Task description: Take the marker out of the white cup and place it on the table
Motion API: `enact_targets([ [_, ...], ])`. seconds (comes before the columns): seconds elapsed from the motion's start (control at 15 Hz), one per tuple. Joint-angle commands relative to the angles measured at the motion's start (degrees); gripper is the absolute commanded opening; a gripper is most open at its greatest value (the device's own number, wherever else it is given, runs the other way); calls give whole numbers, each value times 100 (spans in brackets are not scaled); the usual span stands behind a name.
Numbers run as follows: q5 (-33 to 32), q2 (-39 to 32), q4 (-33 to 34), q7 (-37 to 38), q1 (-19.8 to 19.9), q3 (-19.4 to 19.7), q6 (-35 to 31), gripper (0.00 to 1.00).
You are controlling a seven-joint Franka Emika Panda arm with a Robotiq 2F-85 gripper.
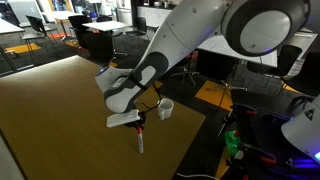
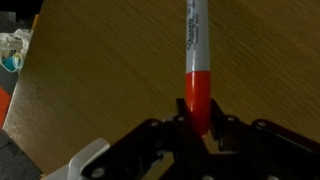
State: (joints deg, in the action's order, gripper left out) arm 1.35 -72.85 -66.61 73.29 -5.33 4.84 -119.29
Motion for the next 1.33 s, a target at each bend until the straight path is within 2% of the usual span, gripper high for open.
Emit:
enact_targets([
  [0.0, 29, -293, 613, 13, -48, 93, 434, 56],
  [0.2, 34, -267, 726, -10, -35, 85, 568, 78],
  [0.4, -42, 222, 270, -46, -43, 42, 333, 99],
  [1.13, 50, 1912, -1377, -168, -37, 48, -1002, 100],
  [1.2, 39, 1350, -601, -32, -42, 89, -663, 100],
  [1.27, 39, 1423, -675, -32, -42, 90, -694, 100],
])
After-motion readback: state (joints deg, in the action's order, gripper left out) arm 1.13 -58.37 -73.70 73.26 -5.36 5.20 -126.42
